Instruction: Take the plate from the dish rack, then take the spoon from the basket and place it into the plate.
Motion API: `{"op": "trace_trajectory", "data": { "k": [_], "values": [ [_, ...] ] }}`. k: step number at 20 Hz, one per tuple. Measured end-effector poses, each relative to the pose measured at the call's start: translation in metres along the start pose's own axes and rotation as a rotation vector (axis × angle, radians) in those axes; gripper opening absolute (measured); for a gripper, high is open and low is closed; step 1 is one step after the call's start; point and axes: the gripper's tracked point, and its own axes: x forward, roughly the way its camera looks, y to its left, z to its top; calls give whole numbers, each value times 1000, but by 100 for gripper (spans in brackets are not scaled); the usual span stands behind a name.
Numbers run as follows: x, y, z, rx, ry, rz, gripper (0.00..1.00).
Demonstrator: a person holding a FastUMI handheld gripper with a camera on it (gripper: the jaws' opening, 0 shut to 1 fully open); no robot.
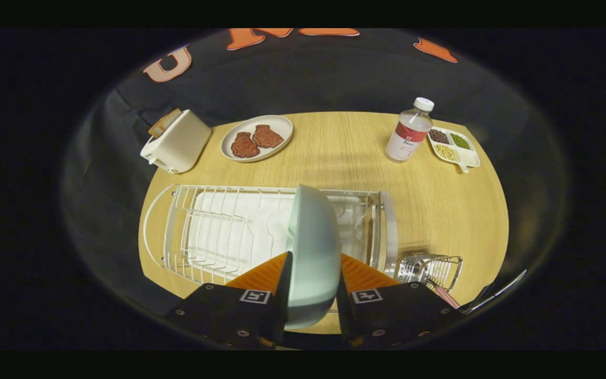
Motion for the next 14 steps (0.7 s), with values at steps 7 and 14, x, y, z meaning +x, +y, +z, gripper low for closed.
{"op": "trace_trajectory", "data": {
  "k": [7,14],
  "values": [
    [-30,-23,22,49,-80,-144,32],
    [-77,-39,8,74,-166,-186,27]
  ]
}}
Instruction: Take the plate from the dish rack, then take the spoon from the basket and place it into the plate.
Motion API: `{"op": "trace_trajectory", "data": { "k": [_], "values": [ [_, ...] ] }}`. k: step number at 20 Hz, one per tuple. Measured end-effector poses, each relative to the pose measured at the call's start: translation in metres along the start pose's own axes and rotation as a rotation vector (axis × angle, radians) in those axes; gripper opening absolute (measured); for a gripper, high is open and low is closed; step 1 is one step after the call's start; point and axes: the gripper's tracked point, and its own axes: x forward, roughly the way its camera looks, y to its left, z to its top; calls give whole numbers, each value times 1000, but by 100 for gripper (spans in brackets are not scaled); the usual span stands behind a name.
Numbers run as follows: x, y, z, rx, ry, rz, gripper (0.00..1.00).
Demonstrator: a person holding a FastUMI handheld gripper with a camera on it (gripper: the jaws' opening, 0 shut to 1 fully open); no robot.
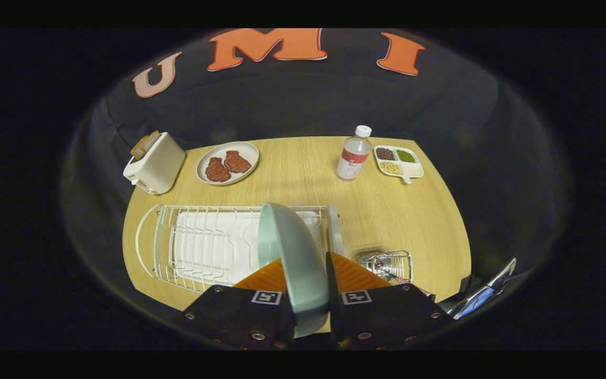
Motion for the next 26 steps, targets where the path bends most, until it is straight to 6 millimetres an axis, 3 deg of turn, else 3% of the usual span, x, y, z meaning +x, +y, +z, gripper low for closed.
{"op": "trace_trajectory", "data": {
  "k": [5,11,18,26],
  "values": [
    [-32,-18,-45,125,6,101,27],
    [-43,-33,-113,194,29,237,27],
    [-19,-18,-189,368,105,483,27],
    [42,-18,-250,441,146,558,27]
  ]
}}
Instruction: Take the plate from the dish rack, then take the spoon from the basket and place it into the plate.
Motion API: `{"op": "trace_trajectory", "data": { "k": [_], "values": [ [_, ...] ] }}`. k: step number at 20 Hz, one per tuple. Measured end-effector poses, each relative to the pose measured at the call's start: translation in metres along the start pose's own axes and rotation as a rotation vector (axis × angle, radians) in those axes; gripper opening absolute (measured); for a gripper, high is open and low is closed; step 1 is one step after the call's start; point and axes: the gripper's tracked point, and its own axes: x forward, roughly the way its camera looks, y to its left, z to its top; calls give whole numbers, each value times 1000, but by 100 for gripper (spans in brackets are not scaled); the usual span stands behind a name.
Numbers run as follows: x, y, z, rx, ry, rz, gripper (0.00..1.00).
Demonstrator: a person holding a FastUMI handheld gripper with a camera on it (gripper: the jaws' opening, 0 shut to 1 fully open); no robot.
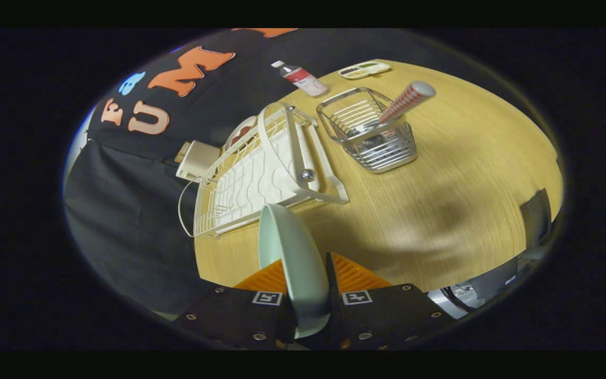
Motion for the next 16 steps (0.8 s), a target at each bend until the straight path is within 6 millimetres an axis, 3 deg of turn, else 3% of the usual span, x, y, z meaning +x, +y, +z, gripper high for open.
{"op": "trace_trajectory", "data": {
  "k": [6,9,12,16],
  "values": [
    [33,-6,1,189,-37,76,28],
    [44,-12,-2,212,-60,55,33],
    [42,-14,3,179,-88,25,39],
    [28,-31,19,47,-135,-80,59]
  ]
}}
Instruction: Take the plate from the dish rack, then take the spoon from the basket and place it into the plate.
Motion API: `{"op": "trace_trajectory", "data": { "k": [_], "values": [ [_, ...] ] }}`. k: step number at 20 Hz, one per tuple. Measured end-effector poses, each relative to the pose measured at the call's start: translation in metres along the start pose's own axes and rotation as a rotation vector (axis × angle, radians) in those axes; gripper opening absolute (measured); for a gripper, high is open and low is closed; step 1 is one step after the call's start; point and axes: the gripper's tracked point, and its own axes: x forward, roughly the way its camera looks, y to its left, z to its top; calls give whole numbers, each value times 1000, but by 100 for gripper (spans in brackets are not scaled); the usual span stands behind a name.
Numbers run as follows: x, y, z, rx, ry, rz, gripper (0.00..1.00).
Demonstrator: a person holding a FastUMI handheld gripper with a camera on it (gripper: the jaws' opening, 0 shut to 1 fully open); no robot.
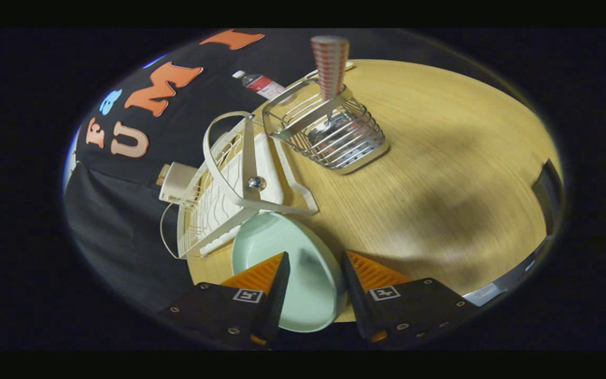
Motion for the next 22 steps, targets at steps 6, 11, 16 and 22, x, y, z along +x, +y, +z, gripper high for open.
{"op": "trace_trajectory", "data": {
  "k": [6,11,16,22],
  "values": [
    [-33,-13,62,-109,-193,-98,69],
    [-69,-21,123,-231,-422,-200,68],
    [-68,-17,146,-264,-488,-211,60],
    [-64,-5,152,-327,-532,-250,36]
  ]
}}
